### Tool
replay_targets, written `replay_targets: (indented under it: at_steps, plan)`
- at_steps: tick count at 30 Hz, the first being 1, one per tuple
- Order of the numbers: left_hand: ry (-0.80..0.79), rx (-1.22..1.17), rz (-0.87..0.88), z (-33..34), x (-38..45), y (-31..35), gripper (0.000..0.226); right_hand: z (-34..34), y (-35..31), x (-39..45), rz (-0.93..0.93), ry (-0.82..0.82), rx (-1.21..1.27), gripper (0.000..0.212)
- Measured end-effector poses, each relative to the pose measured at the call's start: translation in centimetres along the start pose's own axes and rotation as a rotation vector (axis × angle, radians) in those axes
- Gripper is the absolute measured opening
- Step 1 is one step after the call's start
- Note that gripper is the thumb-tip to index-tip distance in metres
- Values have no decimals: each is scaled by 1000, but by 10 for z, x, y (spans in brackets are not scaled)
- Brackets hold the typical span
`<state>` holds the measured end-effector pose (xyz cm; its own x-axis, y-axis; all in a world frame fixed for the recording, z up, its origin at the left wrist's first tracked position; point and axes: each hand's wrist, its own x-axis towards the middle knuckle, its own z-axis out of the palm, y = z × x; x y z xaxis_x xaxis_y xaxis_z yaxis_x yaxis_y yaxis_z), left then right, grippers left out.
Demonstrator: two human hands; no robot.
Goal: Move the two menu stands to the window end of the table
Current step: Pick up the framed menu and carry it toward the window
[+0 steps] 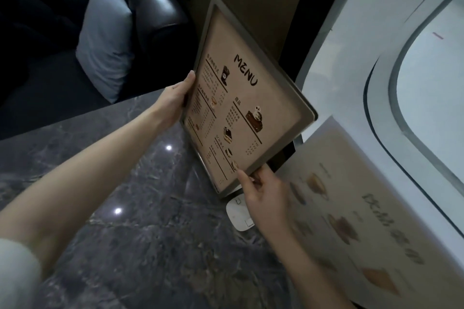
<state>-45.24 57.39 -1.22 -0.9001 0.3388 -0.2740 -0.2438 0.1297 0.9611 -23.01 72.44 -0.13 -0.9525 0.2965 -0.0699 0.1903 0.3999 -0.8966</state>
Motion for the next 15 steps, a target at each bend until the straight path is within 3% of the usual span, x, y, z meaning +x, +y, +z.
replay_targets:
  at_steps: [7,13,15]
  plan:
    - [-26,14,-22,-2,5,-8,37,6,3,2,-12,-1,16,26]
    - [-58,36,-45,-6,0,-14,61,-1,3,1,-24,-32,-6,29]
    - [-65,27,-47,-4,-1,-14,58,-2,3,0,-19,-38,-3,30]
